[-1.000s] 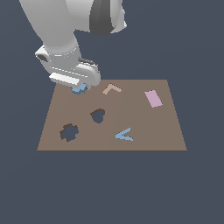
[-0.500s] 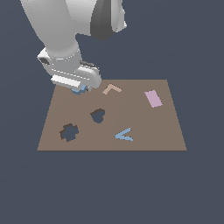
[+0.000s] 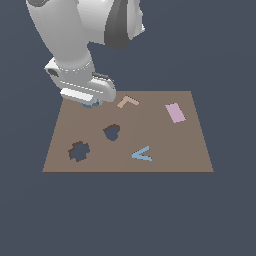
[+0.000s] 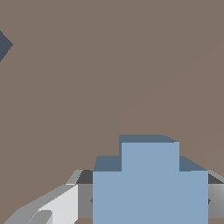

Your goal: Insert a designated object into the corresponding slot on a board.

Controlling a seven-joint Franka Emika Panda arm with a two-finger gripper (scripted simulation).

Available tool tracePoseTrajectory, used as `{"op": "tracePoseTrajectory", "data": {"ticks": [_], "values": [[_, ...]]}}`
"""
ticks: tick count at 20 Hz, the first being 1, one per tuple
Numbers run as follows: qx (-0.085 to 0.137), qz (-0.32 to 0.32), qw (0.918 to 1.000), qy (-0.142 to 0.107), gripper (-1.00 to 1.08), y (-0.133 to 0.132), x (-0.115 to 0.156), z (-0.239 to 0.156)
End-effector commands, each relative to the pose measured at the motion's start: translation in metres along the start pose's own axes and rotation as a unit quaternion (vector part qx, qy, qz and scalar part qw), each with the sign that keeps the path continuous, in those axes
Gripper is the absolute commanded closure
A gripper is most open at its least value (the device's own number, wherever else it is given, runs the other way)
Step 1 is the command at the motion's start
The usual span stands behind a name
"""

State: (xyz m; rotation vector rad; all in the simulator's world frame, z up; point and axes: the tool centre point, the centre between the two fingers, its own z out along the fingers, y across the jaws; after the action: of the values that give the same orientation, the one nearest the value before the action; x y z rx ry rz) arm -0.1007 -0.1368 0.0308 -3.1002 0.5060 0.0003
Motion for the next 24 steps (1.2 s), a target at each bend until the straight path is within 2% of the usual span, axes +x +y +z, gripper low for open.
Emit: {"op": "tracePoseTrajectory", "data": {"ticks": [1, 13, 24], "values": [[0.000, 0.000, 1.0000, 0.000, 1.08, 0.000, 0.000, 0.001], [0.000, 0.014, 0.9999, 0.000, 1.08, -0.005, 0.005, 0.000], [0.000, 0.099, 0.9951, 0.000, 1.08, -0.027, 0.036, -0.003]]}}
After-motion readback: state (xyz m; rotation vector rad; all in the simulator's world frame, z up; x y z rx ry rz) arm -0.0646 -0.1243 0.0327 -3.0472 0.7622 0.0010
